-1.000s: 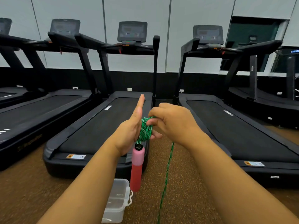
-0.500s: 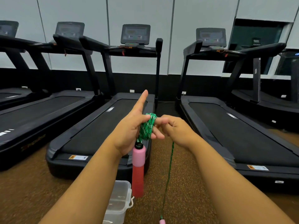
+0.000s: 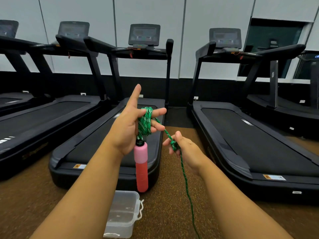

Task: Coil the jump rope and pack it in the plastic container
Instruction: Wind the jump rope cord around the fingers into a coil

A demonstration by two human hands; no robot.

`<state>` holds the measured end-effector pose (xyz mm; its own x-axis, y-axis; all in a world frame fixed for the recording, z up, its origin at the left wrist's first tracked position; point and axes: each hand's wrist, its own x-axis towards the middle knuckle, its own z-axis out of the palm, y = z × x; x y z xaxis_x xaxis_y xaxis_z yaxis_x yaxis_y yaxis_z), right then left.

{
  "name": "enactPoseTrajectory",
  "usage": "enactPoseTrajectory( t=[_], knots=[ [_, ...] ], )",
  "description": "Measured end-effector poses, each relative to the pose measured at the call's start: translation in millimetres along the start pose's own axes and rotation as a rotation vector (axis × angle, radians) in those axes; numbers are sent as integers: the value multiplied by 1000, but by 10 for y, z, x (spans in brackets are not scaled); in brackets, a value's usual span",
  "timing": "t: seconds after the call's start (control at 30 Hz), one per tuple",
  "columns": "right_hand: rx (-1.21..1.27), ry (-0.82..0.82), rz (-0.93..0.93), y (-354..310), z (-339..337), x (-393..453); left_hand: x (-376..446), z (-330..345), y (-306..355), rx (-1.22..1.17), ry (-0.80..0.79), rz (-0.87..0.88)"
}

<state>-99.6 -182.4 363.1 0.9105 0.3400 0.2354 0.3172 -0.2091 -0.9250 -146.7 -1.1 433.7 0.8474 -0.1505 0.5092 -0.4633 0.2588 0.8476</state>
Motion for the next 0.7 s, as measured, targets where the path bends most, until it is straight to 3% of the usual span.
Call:
enactPoseTrajectory(
  t=[0.3, 0.53, 0.7],
  knots=[
    [-182, 134, -4, 134, -60, -9, 1, -78, 53, 1, 48, 15],
    [-172, 181, 36, 228, -14, -40, 10, -97, 102, -24, 49, 44],
    [-118, 72, 76, 137, 68, -31, -16, 1, 41, -7, -27, -3]
  ],
)
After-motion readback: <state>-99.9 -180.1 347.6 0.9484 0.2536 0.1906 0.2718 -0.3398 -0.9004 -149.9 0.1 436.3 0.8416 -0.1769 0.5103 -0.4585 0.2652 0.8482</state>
